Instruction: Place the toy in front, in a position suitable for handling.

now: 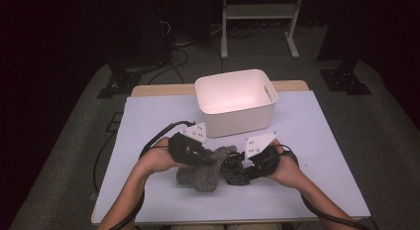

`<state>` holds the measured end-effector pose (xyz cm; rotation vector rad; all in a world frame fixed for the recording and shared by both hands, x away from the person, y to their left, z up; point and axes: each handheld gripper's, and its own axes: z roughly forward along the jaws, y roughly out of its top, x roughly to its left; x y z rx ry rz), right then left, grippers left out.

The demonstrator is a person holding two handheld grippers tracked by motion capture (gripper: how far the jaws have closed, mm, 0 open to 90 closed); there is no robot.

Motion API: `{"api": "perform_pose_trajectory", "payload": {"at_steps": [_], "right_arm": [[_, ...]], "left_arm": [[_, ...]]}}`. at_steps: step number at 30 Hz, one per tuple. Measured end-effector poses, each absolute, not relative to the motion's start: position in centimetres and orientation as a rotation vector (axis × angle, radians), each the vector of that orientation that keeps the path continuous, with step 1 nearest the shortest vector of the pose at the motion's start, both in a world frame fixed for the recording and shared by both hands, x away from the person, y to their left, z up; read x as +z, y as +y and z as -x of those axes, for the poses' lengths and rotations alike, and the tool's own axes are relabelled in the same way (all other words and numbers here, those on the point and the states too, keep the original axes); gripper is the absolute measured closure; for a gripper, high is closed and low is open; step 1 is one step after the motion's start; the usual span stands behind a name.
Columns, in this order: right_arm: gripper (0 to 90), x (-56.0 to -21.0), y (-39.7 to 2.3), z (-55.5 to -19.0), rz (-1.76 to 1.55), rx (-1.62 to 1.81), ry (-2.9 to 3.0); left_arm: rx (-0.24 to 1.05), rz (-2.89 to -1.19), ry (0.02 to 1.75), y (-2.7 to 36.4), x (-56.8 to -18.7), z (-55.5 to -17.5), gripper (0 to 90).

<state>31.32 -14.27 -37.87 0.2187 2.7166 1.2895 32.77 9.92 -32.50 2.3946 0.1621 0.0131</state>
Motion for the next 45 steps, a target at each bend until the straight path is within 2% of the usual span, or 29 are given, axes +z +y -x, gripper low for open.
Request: {"api": "perform_pose_trajectory", "payload": {"at_steps": [10, 22, 30, 36, 40, 45], "right_arm": [[56.6, -38.1, -14.3, -31.4, -0.218, 1.312, 2.705], [56.5, -38.0, -15.5, -30.8, -0.222, 1.315, 2.687], [56.5, -38.1, -15.2, -30.9, -0.219, 1.32, 2.686], [56.5, -38.1, -15.8, -30.8, -0.234, 1.329, 2.676], [56.5, -38.1, -16.2, -30.8, -0.244, 1.337, 2.677], [56.6, -38.1, -15.7, -30.8, -0.238, 1.333, 2.679]], "left_arm": [[0.012, -2.391, 0.107, 8.2, -31.4, -32.8, 78.4], [0.02, -2.44, 0.161, 9.8, -33.1, -33.0, 78.4], [0.01, -2.377, 0.08, 7.8, -30.9, -32.7, 78.4], [0.074, -2.477, 0.102, 7.8, -31.4, -32.8, 78.4], [0.05, -2.454, 0.103, 7.9, -31.4, -32.8, 78.4], [0.049, -2.451, 0.017, 5.8, -30.0, -32.2, 78.4]]}}
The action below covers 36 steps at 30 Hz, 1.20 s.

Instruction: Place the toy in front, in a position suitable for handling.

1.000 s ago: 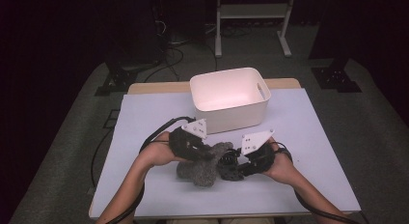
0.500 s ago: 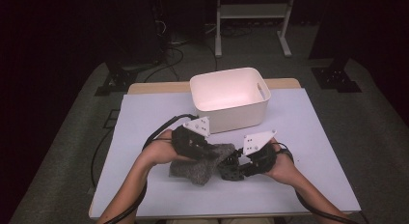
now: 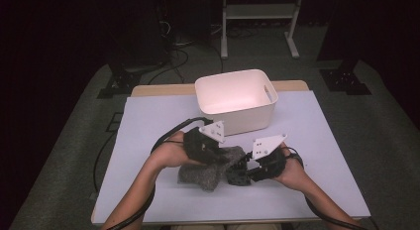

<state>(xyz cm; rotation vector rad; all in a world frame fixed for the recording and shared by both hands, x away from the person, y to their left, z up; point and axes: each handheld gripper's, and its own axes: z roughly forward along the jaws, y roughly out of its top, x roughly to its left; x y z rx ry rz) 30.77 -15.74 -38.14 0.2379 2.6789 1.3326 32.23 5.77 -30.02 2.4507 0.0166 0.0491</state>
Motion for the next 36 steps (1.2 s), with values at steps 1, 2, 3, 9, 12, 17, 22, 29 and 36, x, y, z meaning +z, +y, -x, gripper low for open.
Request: {"api": "perform_pose_trajectory", "payload": {"at_steps": [1, 2, 3, 9, 12, 17, 22, 29, 36], "right_arm": [[56.6, -38.2, -15.6, -30.8, -0.229, 1.329, 2.678], [56.5, -38.2, -15.4, -30.8, -0.225, 1.327, 2.675], [56.5, -38.2, -15.3, -30.7, -0.223, 1.33, 2.676], [56.6, -38.3, -15.4, -30.7, -0.227, 1.333, 2.674], [56.6, -38.2, -16.1, -30.8, -0.247, 1.34, 2.673], [56.6, -38.1, -17.5, -30.7, -0.278, 1.328, 2.682], [56.6, -37.9, -17.5, -30.6, -0.276, 1.306, 2.681], [56.7, -37.7, -16.4, -30.8, -0.249, 1.287, 2.694], [56.7, -37.6, -14.2, -31.0, -0.205, 1.289, 2.7]], "left_arm": [[0.05, -2.445, -0.007, 5.2, -29.6, -32.2, 78.4], [0.046, -2.438, -0.021, 4.8, -29.4, -32.1, 78.4], [0.044, -2.446, -0.034, 4.3, -29.2, -32.0, 78.4], [0.044, -2.456, -0.03, 3.6, -29.6, -32.2, 78.4], [0.048, -2.448, 0.004, 4.8, -29.8, -32.4, 78.4], [0.035, -2.467, 0.084, 6.7, -31.7, -32.8, 78.3], [-0.038, -2.383, 0.106, 7.2, -33.1, -33.1, 78.3], [-0.039, -2.354, 0.13, 8.6, -33.0, -33.0, 78.4], [-0.006, -2.387, 0.147, 10.2, -32.4, -32.5, 78.4]]}}
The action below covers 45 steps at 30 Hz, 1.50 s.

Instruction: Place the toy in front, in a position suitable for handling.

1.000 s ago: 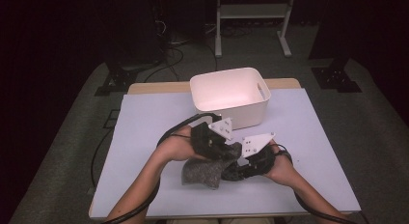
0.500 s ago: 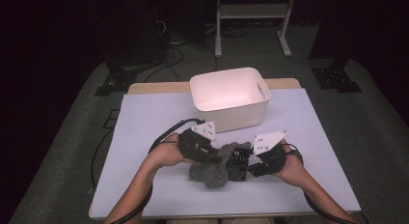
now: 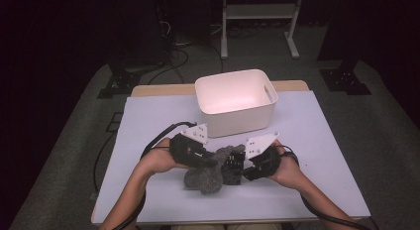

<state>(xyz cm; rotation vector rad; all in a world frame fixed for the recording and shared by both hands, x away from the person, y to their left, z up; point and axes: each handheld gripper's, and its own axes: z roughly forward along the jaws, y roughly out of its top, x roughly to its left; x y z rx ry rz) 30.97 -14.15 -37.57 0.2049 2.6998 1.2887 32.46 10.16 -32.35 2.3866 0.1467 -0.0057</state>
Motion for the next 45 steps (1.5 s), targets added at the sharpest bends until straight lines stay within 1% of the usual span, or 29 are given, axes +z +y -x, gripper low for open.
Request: {"api": "perform_pose_trajectory", "payload": {"at_steps": [7, 11, 17, 26, 35, 45], "right_arm": [[56.7, -37.4, -12.6, -31.1, -0.192, 1.323, 2.696], [56.6, -37.6, -12.5, -31.0, -0.175, 1.295, 2.704], [56.1, -37.6, -13.7, -31.0, -0.185, 1.28, 2.72], [56.2, -37.4, -15.8, -30.8, -0.204, 1.206, 2.765], [55.9, -38.0, -17.8, -30.4, -0.246, 1.189, 2.779], [54.4, -39.2, -20.1, -30.2, -0.305, 1.156, 2.791]], "left_arm": [[0.028, -2.395, 0.152, 11.2, -31.2, -32.3, 78.3], [0.013, -2.368, 0.168, 11.1, -31.8, -32.4, 78.3], [-0.014, -2.349, 0.147, 9.9, -32.6, -32.5, 78.4], [-0.064, -2.373, 0.136, 7.8, -34.6, -32.9, 78.3], [-0.076, -2.439, 0.141, 6.7, -36.6, -33.0, 78.3], [-0.074, -2.464, 0.121, 5.4, -36.9, -33.1, 78.2]]}}
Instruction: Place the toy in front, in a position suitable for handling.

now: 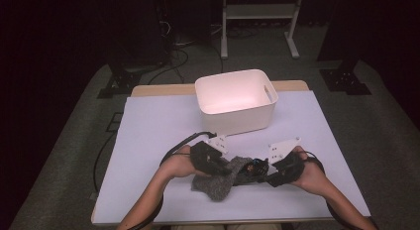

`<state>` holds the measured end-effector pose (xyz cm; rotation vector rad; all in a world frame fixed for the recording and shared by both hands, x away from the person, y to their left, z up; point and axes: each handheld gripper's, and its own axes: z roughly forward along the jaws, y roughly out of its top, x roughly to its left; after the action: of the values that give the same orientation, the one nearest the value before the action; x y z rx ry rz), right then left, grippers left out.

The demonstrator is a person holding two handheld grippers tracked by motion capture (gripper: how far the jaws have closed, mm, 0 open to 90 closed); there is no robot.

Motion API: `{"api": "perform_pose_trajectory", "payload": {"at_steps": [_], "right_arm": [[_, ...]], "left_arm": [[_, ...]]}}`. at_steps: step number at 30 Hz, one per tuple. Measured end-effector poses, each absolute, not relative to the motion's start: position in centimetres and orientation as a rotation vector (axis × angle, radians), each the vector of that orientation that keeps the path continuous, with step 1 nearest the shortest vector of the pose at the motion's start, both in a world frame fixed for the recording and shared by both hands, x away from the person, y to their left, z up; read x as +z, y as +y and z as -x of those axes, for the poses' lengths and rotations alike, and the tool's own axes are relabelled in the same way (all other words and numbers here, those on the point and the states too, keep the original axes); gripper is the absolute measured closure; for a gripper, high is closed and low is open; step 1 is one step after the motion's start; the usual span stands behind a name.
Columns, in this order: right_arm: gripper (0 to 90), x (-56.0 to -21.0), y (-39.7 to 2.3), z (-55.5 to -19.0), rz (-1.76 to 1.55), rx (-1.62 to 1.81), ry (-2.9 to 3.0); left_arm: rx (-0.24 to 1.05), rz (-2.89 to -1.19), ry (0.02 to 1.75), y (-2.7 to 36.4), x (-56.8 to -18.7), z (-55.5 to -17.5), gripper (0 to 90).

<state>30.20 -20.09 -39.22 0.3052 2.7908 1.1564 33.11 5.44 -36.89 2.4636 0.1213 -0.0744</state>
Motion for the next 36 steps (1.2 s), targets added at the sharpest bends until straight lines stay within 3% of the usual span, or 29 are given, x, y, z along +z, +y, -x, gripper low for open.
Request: {"api": "perform_pose_trajectory", "payload": {"at_steps": [21, 32, 36], "right_arm": [[52.4, -44.2, -24.3, -29.7, -0.481, 1.12, 2.844], [49.4, -43.8, -24.1, -29.7, -0.46, 1.131, 2.82], [52.9, -43.6, -23.3, -29.8, -0.417, 1.113, 2.825]], "left_arm": [[-0.09, -2.523, 0.047, 1.7, -37.1, -33.2, 78.0], [-0.071, -2.547, 0.033, 1.4, -36.8, -33.2, 78.0], [-0.049, -2.56, 0.041, 2.0, -36.5, -33.2, 78.0]]}}
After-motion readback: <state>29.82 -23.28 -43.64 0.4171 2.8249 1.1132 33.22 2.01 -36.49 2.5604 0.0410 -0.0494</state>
